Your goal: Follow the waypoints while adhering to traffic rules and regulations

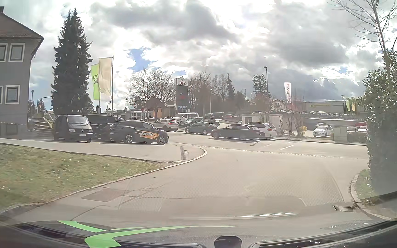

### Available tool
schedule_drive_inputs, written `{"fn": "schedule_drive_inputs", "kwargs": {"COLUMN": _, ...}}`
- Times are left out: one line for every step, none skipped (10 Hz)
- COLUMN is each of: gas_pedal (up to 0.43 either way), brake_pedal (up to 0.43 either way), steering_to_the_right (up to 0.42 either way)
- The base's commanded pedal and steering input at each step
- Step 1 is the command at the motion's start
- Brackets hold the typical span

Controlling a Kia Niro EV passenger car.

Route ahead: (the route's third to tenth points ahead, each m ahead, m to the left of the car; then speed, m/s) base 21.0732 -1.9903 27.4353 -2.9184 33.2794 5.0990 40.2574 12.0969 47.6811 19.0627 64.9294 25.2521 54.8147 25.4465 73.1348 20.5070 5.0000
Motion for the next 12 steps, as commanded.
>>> {"fn": "schedule_drive_inputs", "kwargs": {"gas_pedal": 0.000, "brake_pedal": 0.152, "steering_to_the_right": 0.143}}
{"fn": "schedule_drive_inputs", "kwargs": {"gas_pedal": 0.000, "brake_pedal": 0.152, "steering_to_the_right": 0.152}}
{"fn": "schedule_drive_inputs", "kwargs": {"gas_pedal": 0.000, "brake_pedal": 0.152, "steering_to_the_right": 0.168}}
{"fn": "schedule_drive_inputs", "kwargs": {"gas_pedal": 0.000, "brake_pedal": 0.146, "steering_to_the_right": 0.187}}
{"fn": "schedule_drive_inputs", "kwargs": {"gas_pedal": 0.000, "brake_pedal": 0.128, "steering_to_the_right": 0.199}}
{"fn": "schedule_drive_inputs", "kwargs": {"gas_pedal": 0.000, "brake_pedal": 0.116, "steering_to_the_right": 0.212}}
{"fn": "schedule_drive_inputs", "kwargs": {"gas_pedal": 0.000, "brake_pedal": 0.116, "steering_to_the_right": 0.224}}
{"fn": "schedule_drive_inputs", "kwargs": {"gas_pedal": 0.000, "brake_pedal": 0.116, "steering_to_the_right": 0.230}}
{"fn": "schedule_drive_inputs", "kwargs": {"gas_pedal": 0.000, "brake_pedal": 0.122, "steering_to_the_right": 0.233}}
{"fn": "schedule_drive_inputs", "kwargs": {"gas_pedal": 0.000, "brake_pedal": 0.140, "steering_to_the_right": 0.235}}
{"fn": "schedule_drive_inputs", "kwargs": {"gas_pedal": 0.000, "brake_pedal": 0.152, "steering_to_the_right": 0.241}}
{"fn": "schedule_drive_inputs", "kwargs": {"gas_pedal": 0.000, "brake_pedal": 0.165, "steering_to_the_right": 0.246}}
